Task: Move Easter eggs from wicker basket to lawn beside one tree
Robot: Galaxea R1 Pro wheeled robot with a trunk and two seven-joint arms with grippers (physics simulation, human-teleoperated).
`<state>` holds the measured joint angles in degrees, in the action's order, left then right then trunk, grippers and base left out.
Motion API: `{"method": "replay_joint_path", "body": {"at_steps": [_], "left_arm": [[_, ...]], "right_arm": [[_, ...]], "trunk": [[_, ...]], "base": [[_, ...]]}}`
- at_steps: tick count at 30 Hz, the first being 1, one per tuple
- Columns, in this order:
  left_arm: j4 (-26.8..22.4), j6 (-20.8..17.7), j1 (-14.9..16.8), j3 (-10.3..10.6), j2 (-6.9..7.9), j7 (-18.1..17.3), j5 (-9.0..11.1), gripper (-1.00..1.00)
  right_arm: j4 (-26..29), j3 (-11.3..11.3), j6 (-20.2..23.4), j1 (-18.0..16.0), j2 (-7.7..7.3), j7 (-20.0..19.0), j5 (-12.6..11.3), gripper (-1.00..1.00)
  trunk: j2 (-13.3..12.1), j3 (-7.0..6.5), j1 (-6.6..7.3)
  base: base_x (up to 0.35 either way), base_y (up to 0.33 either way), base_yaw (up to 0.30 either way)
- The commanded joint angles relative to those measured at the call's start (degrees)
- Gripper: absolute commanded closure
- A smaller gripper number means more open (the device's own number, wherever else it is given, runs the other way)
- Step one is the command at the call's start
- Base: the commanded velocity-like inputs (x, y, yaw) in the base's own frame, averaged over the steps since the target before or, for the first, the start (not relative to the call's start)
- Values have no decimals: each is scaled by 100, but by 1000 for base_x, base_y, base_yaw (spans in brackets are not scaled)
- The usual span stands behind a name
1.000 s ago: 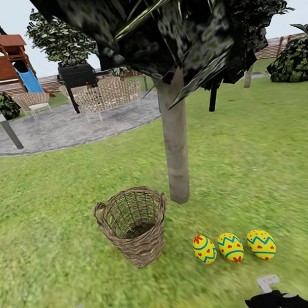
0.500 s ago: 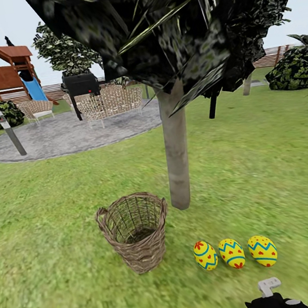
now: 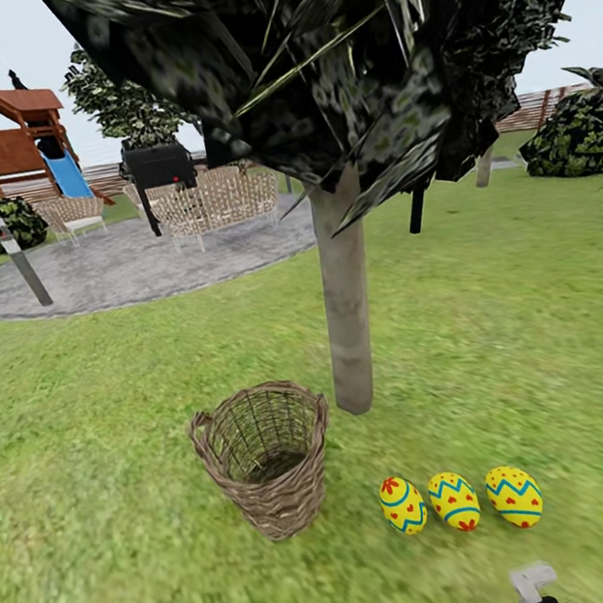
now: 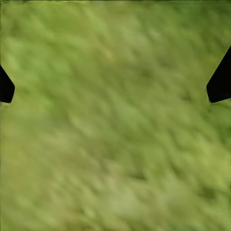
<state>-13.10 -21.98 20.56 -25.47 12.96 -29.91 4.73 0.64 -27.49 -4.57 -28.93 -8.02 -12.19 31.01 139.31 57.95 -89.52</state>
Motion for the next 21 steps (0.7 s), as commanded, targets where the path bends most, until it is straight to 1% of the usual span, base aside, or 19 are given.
{"method": "replay_joint_path", "body": {"at_steps": [1, 3, 6, 8, 10, 11, 12, 14, 18, 21], "left_arm": [[59, 73, 0, 2, -1, 60, 2, -100], [176, 186, 0, 5, -3, 132, 2, -100], [333, 234, 0, 6, -4, 181, 2, -100], [387, 242, 0, 6, -6, 245, 1, -100], [499, 254, 0, 10, -47, 505, 1, -100], [525, 258, 0, 9, -103, 639, 1, -100], [558, 317, 0, 12, -225, 925, 1, -100], [616, 518, 0, 9, -319, 1204, 1, -100], [774, 829, 0, 7, -378, 1575, 7, -100], [843, 891, 0, 7, -376, 1626, 18, -100]], "right_arm": [[-7, -2, 0, 30, 4, 33, -1, -100], [-16, -2, -4, 85, 14, 211, -5, -100], [-19, -2, -15, 118, 21, 493, -18, -100], [-20, -2, -17, 145, 24, 554, -11, -100], [-20, -2, -22, 203, 26, 585, 39, -100], [-20, -2, -24, 232, 27, 588, 48, -100], [-20, -2, -31, 267, 28, 593, 57, -100], [-20, 0, -33, 290, 28, 594, 61, -100], [-20, -1, -35, 307, 28, 595, 63, -100], [-20, -2, -35, 309, 21, 595, 61, -100]], "trunk": [[-42, -9, 23], [-122, -26, 67], [-242, -52, 133], [-322, -69, 177], [-402, -87, 221], [-443, -95, 242], [-483, -104, 264], [-563, -121, 308], [-723, -156, 396], [-844, -181, 462]], "base": [[0, 0, 0], [0, 0, 0], [0, 0, 0], [0, 0, 0], [0, 0, 0], [0, 0, 0], [0, 0, 0], [0, 0, 0], [0, 0, 0], [0, 0, 0]]}}
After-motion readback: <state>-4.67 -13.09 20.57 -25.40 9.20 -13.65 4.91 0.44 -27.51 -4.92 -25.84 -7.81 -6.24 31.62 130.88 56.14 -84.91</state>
